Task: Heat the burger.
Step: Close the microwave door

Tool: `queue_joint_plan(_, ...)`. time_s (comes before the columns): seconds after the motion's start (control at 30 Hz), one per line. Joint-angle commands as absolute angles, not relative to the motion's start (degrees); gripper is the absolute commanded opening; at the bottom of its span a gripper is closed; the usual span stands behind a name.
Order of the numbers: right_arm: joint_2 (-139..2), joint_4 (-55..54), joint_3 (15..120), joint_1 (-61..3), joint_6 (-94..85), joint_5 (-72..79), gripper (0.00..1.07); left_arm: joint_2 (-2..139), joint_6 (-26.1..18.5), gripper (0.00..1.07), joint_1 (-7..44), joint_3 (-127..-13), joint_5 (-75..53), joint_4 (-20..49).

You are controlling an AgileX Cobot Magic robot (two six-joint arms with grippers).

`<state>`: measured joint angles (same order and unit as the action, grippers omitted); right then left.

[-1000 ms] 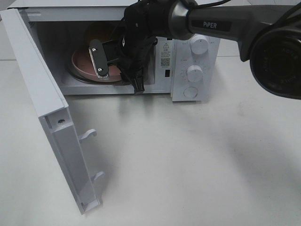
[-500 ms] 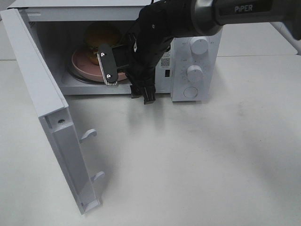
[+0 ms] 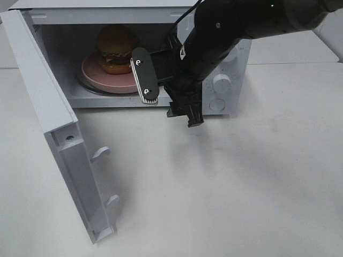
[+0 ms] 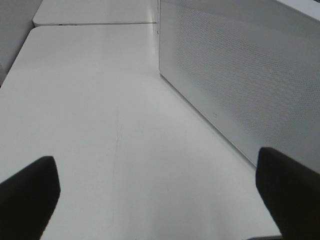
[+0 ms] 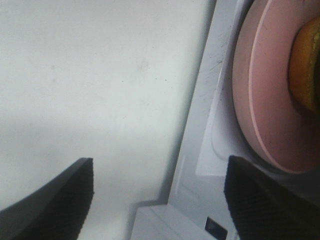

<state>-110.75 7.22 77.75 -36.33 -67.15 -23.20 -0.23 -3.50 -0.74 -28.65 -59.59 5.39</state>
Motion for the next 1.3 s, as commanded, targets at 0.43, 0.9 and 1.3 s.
queue_joint_plan(0.43, -95.6, 7.4, 60.0, -36.3, -54.2, -21.6, 0.73, -1.6, -3.4, 1.0, -0.5, -28.5, -59.5, 5.3)
queue_joint_plan(0.9, -77.8, 7.4, 48.0, -36.3, -26.4, -27.4, 0.73, -1.6, -3.4, 1.0, -0.5, -28.5, -59.5, 5.3)
queue_joint_plan(1.3, -68.8, 7.3, 47.4, -36.3, -3.9, -46.2, 0.73, -1.6, -3.4, 1.0, -0.5, -28.5, -59.5, 5.3)
